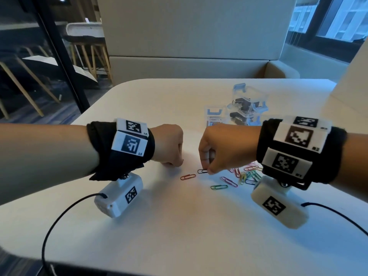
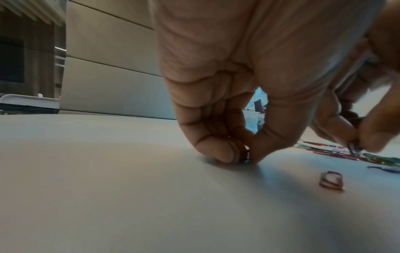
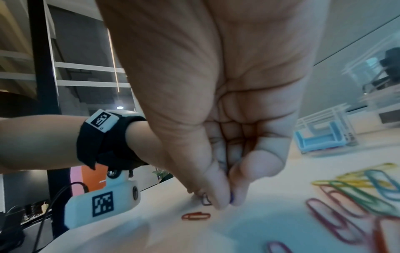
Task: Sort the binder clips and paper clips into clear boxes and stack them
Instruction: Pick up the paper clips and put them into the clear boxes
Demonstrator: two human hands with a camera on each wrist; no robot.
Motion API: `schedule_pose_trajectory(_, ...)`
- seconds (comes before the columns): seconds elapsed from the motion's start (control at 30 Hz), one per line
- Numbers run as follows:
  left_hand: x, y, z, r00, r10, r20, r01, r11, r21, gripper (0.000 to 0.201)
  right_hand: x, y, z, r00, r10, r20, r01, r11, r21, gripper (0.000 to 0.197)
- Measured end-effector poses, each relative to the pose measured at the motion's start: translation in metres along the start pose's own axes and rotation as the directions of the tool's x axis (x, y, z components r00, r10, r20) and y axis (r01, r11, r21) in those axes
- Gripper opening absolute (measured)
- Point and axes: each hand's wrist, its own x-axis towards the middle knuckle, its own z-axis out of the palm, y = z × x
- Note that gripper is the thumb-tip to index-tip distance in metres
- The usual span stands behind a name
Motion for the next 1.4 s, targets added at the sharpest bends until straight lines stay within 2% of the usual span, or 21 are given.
schedule_pose_trajectory(0.2,-0.011,0.003,0.002,0.993,0.113,0.013,-0.108,0.974,-0.2,0.011,-0.02,0.003,0.008,0.999,-0.004,0.037,0.005,1.0,-0.016,0.019)
schedule_pose_trajectory(0.33,-0.019,0.007,0.008,0.989,0.126,0.075,-0.111,0.977,-0.179,0.007,-0.023,0.003,0.012,0.999,0.0,0.033,0.0,1.0,-0.022,0.014)
schedule_pose_trajectory(0.4,-0.021,0.01,0.009,0.989,0.124,0.076,-0.109,0.978,-0.176,0.013,-0.022,0.003,0.013,0.999,-0.002,0.045,0.002,1.0,-0.012,0.008)
schedule_pose_trajectory(0.5,-0.023,0.014,0.009,0.989,0.125,0.074,-0.116,0.987,-0.113,0.02,-0.02,0.003,0.016,0.997,0.011,0.072,-0.011,1.0,-0.007,0.014)
schedule_pose_trajectory(0.63,-0.023,0.022,0.007,0.987,0.132,0.086,-0.13,0.991,-0.027,0.01,-0.019,0.001,0.017,0.996,-0.005,0.089,0.012,0.997,-0.076,0.012)
schedule_pose_trajectory(0.83,-0.018,0.029,0.01,0.986,0.151,0.068,-0.157,0.983,0.096,0.013,-0.016,-0.006,0.013,0.999,-0.006,0.053,0.016,0.981,-0.192,0.015)
schedule_pose_trajectory(0.93,-0.012,0.03,0.007,0.987,0.14,0.079,-0.147,0.985,0.088,0.016,-0.013,-0.007,0.013,0.999,0.01,0.03,-0.004,0.976,-0.217,0.026)
schedule_pose_trajectory(1.0,-0.007,0.031,0.003,0.988,0.126,0.085,-0.13,0.991,0.04,0.016,-0.01,-0.003,0.011,1.0,0.027,0.013,-0.023,0.978,-0.206,0.018)
schedule_pose_trajectory(1.03,-0.002,0.031,-0.001,0.99,0.117,0.079,-0.116,0.993,-0.014,0.014,-0.008,0.002,0.007,0.999,0.042,0.004,-0.04,0.983,-0.181,0.023)
schedule_pose_trajectory(1.13,0.02,0.03,-0.019,0.998,0.063,-0.025,-0.068,0.959,-0.275,0.011,0.004,0.023,-0.017,0.982,0.133,-0.131,-0.142,0.988,-0.061,0.02)
schedule_pose_trajectory(1.2,0.038,0.032,-0.032,0.992,0.016,-0.128,-0.067,0.913,-0.403,0.014,0.014,0.04,-0.038,0.934,0.239,-0.264,-0.235,0.971,0.048,0.016)
schedule_pose_trajectory(1.27,0.054,0.036,-0.044,0.98,-0.029,-0.199,-0.07,0.879,-0.471,0.008,0.023,0.054,-0.052,0.877,0.327,-0.353,-0.297,0.945,0.137,0.017)
schedule_pose_trajectory(1.33,0.068,0.042,-0.051,0.97,-0.064,-0.235,-0.071,0.846,-0.528,0.012,0.032,0.064,-0.058,0.848,0.375,-0.374,-0.334,0.927,0.172,0.018)
schedule_pose_trajectory(1.4,0.08,0.048,-0.054,0.966,-0.106,-0.235,-0.047,0.824,-0.565,0.017,0.041,0.069,-0.059,0.841,0.393,-0.372,-0.356,0.92,0.165,0.019)
